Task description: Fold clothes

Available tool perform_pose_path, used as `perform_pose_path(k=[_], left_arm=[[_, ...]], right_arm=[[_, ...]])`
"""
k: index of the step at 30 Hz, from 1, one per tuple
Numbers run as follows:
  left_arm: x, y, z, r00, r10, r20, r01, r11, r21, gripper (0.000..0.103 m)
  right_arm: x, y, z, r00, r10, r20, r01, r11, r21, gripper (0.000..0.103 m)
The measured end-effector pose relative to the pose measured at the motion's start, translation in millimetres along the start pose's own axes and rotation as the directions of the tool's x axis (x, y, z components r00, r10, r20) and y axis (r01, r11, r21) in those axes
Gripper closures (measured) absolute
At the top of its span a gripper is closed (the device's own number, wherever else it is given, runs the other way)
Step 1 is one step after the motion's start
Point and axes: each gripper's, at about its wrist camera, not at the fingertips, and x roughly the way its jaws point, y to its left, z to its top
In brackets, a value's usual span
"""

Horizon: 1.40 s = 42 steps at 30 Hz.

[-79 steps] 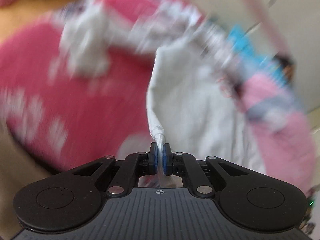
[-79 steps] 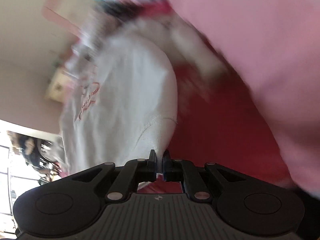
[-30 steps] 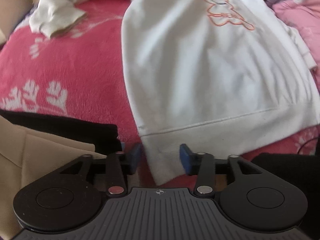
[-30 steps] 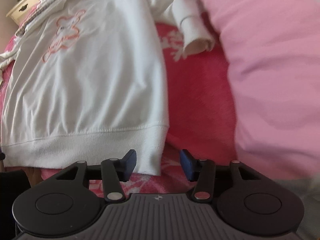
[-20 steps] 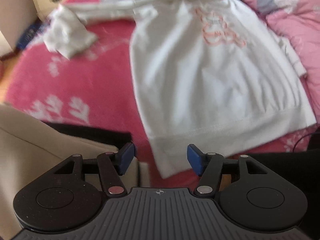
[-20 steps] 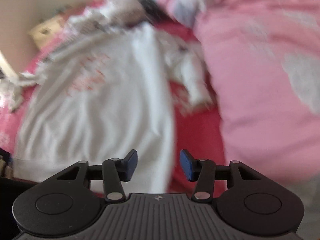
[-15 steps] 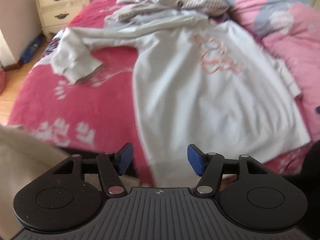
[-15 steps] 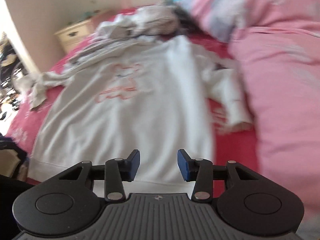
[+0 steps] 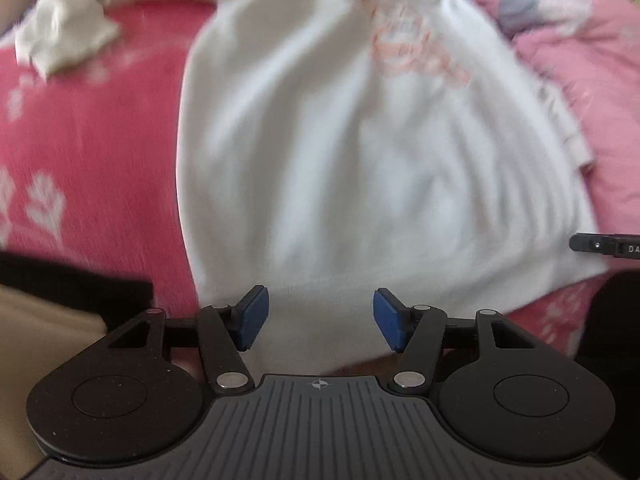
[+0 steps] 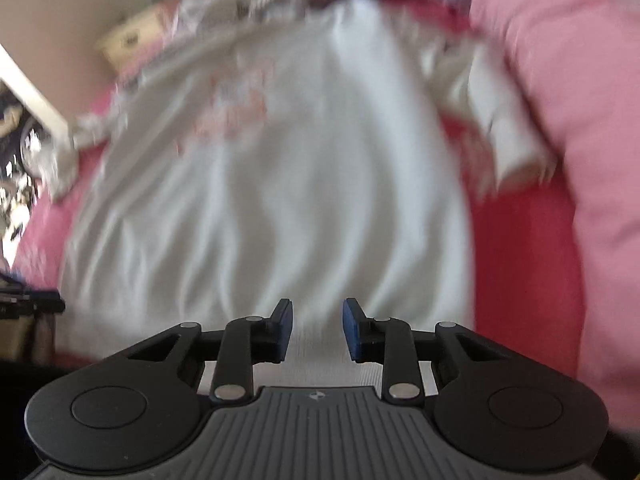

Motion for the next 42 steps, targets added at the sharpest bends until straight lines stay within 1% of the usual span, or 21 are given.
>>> perform_pose_path(k=[3,4,7,9,11,13,16,18,20,22,23,24,26,28,31,36,38,39,41,42], left_arm=[[-10.2,-4.2,21.4,0.998,-0.020,0.059,0.020,1.000,0.006,0.044],[-9.7,-6.8,28.7,0.997,-0.025,0.078,0.024,1.000,0.012,0.044],[1.5,-16.8,51.0,0.993,-0.023,0.116,0.021,1.000,0.019,0.044],[13.2,-23.4,65.4,0.992,-0.032,0.125,0.032,0.999,0.002,0.044],[26.1,-29.5,83.4,0.991,-0.051,0.123,0.053,0.999,-0.013,0.044],[35.8,-33.6,96.7,0.991,-0.053,0.123,0.056,0.998,-0.020,0.044],[41.8,-33.8,111.3,0.989,-0.044,0.140,0.048,0.999,-0.024,0.044],[38.3,-25.2,121.7,0.985,-0.017,0.174,0.022,0.999,-0.029,0.044],[32.1,-12.1,135.4,0.975,0.029,0.220,-0.022,0.999,-0.033,0.044],[25.2,0.5,152.0,0.959,0.088,0.270,-0.090,0.996,-0.005,0.044],[22.8,6.2,160.7,0.947,0.120,0.298,-0.132,0.991,0.020,0.044],[22.0,10.2,170.1,0.931,0.150,0.332,-0.181,0.982,0.062,0.044],[25.1,14.4,187.0,0.901,0.193,0.388,-0.268,0.952,0.150,0.044],[36.4,15.4,204.5,0.883,0.207,0.422,-0.329,0.914,0.240,0.044],[61.0,8.9,226.7,0.885,0.174,0.431,-0.341,0.873,0.348,0.044],[107.4,-13.8,243.1,0.863,0.168,0.476,-0.402,0.799,0.447,0.044],[125.9,-22.9,249.6,0.854,0.163,0.494,-0.426,0.765,0.483,0.047],[135.2,-27.5,252.9,0.849,0.161,0.503,-0.438,0.747,0.500,0.048],[153.7,-36.6,259.4,0.840,0.155,0.520,-0.461,0.710,0.533,0.071],[162.9,-41.1,262.7,0.835,0.151,0.528,-0.472,0.690,0.549,0.078]], right_arm=[[3.7,-8.5,13.9,0.997,-0.049,0.062,0.049,0.999,0.009,0.073],[5.8,-11.2,17.4,0.996,-0.054,0.076,0.053,0.998,0.021,0.073],[15.8,-16.9,31.5,0.992,-0.060,0.109,0.053,0.997,0.060,0.073],[20.5,-19.5,41.7,0.990,-0.062,0.126,0.054,0.996,0.068,0.073],[30.8,-15.9,56.1,0.990,-0.054,0.131,0.047,0.997,0.058,0.073],[46.1,-6.7,71.5,0.991,-0.042,0.128,0.037,0.999,0.037,0.073],[61.8,9.2,91.1,0.991,-0.001,0.130,0.003,1.000,-0.018,0.073],[73.7,24.0,102.4,0.991,0.036,0.130,-0.029,0.998,-0.058,0.072],[89.1,36.9,113.0,0.990,0.068,0.123,-0.057,0.995,-0.087,0.073],[105.5,48.8,122.7,0.990,0.084,0.110,-0.072,0.991,-0.109,0.073],[114.7,54.5,127.4,0.991,0.086,0.102,-0.074,0.990,-0.117,0.073],[122.6,59.1,131.9,0.991,0.090,0.097,-0.078,0.990,-0.118,0.073],[137.2,66.9,140.6,0.991,0.100,0.091,-0.090,0.989,-0.114,0.072],[150.6,73.7,149.7,0.990,0.110,0.090,-0.100,0.989,-0.105,0.073],[164.4,79.2,164.3,0.988,0.113,0.106,-0.106,0.992,-0.075,0.073],[178.0,82.8,182.2,0.986,0.112,0.121,-0.109,0.994,-0.029,0.072],[182.4,82.1,185.8,0.987,0.105,0.123,-0.103,0.994,-0.019,0.072],[184.7,81.5,187.5,0.988,0.098,0.122,-0.097,0.995,-0.017,0.072],[188.2,79.9,190.6,0.989,0.082,0.125,-0.081,0.997,-0.018,0.072],[189.5,78.9,192.5,0.989,0.074,0.128,-0.072,0.997,-0.018,0.072]])
